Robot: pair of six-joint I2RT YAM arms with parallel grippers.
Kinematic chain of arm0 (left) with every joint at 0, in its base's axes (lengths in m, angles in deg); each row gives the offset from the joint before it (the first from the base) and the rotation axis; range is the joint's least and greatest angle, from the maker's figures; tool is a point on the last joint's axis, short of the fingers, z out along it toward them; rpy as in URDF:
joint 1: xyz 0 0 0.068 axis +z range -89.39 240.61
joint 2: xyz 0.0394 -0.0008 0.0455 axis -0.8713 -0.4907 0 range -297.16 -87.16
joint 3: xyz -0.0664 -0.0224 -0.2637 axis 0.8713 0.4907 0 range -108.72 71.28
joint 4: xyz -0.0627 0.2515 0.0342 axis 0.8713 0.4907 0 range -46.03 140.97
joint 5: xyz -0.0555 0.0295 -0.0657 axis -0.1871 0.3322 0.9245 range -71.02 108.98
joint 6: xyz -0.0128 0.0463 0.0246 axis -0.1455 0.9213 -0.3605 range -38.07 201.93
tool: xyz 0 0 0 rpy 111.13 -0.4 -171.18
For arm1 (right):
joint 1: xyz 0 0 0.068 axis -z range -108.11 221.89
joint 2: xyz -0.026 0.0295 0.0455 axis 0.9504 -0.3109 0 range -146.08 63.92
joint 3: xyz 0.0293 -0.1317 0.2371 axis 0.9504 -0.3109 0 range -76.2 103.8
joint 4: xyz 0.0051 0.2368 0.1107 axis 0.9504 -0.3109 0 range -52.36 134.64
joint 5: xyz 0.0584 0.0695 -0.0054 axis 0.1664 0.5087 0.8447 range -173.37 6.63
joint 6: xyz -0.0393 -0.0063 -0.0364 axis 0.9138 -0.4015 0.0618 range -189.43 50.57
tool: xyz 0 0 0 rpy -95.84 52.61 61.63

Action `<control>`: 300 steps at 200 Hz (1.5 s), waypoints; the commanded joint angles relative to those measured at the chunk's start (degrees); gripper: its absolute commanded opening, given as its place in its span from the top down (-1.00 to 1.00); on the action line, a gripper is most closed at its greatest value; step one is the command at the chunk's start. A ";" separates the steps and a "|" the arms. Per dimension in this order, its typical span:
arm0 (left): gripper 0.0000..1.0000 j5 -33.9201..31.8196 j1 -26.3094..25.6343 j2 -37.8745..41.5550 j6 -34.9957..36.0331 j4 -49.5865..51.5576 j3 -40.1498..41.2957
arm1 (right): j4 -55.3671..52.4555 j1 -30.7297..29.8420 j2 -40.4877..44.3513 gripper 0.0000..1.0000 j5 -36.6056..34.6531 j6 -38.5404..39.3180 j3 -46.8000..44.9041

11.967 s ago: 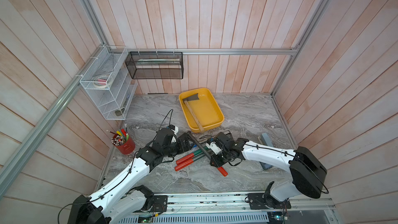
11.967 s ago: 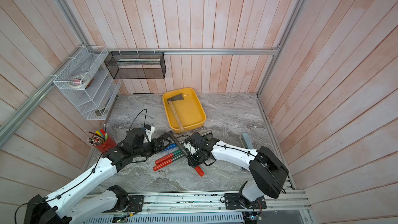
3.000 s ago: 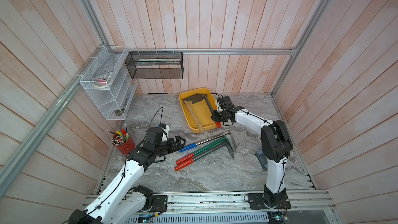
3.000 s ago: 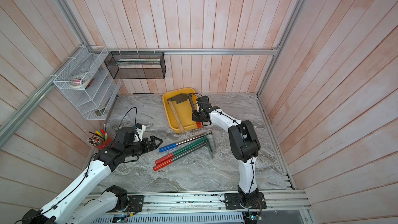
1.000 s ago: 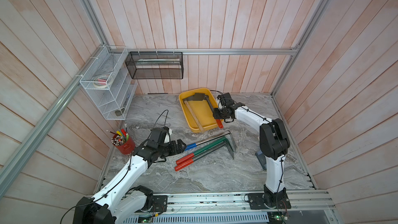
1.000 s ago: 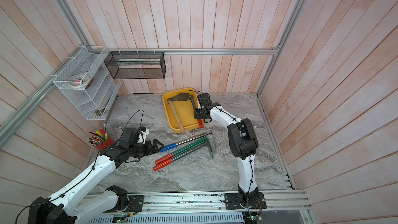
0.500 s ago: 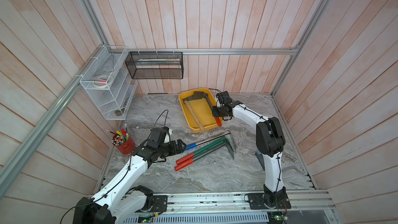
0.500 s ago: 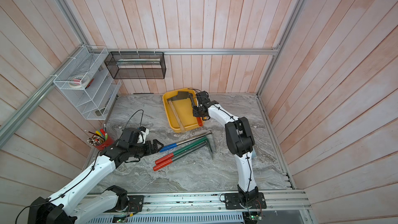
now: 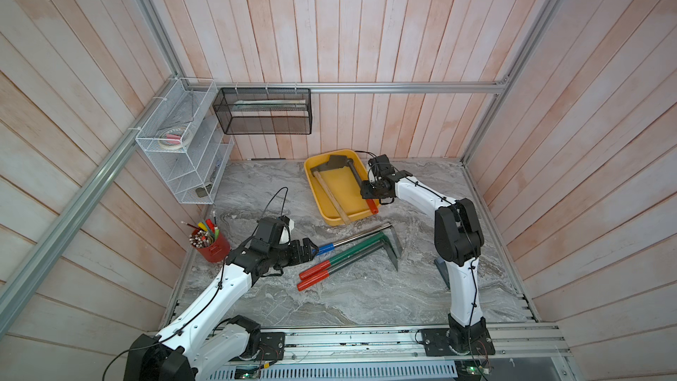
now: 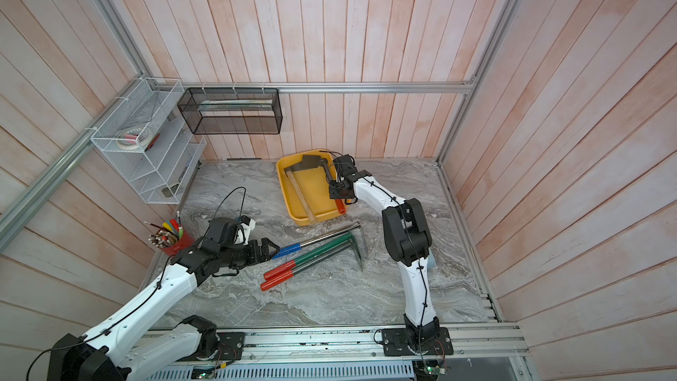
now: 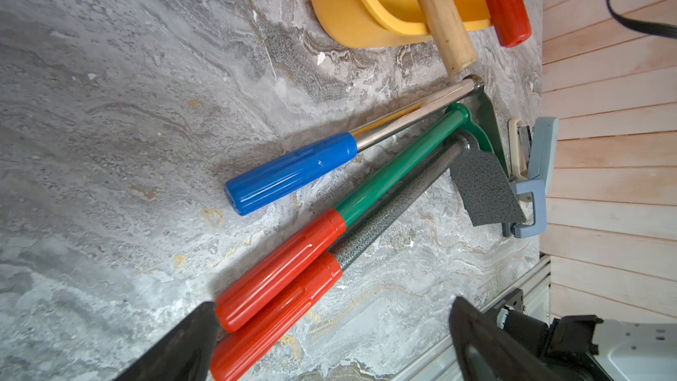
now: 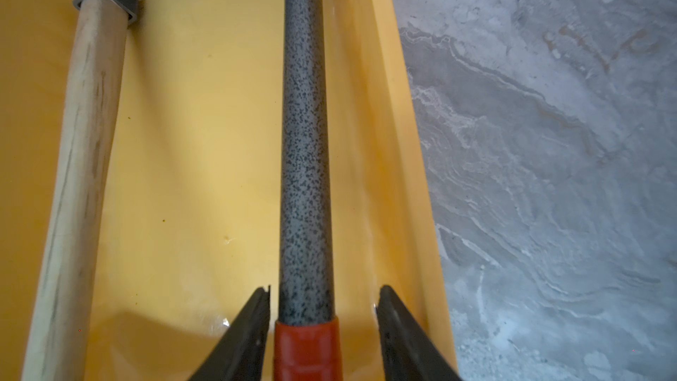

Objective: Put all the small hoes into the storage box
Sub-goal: Place the hoe in the storage box, then pick up the hoe from the center of the board.

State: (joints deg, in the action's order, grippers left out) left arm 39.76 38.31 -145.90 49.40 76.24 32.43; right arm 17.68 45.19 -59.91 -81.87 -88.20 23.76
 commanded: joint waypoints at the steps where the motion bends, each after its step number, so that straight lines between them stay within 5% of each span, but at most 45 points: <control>1: -1.00 0.63 -1.37 -0.80 1.33 0.51 -0.01 | 0.45 0.24 3.66 -0.17 -0.11 0.57 -1.92; 61: -1.00 -0.57 -5.44 -1.93 2.11 -0.58 -0.48 | 5.79 0.16 15.18 -0.66 -1.20 0.84 -12.32; 225: -0.82 -3.69 -14.23 -7.70 3.00 -3.00 -0.35 | 8.51 -1.16 48.07 -0.71 1.55 -6.23 -40.36; 300: -0.73 -8.07 -17.06 -10.71 5.61 -2.59 -1.96 | 6.71 -1.16 54.61 -0.67 2.03 -8.09 -47.46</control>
State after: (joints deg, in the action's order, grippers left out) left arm 34.32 21.74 -155.25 52.94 74.17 32.37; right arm 26.05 44.21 -7.17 -80.28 -95.13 -22.27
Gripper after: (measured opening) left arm 0.882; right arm 0.839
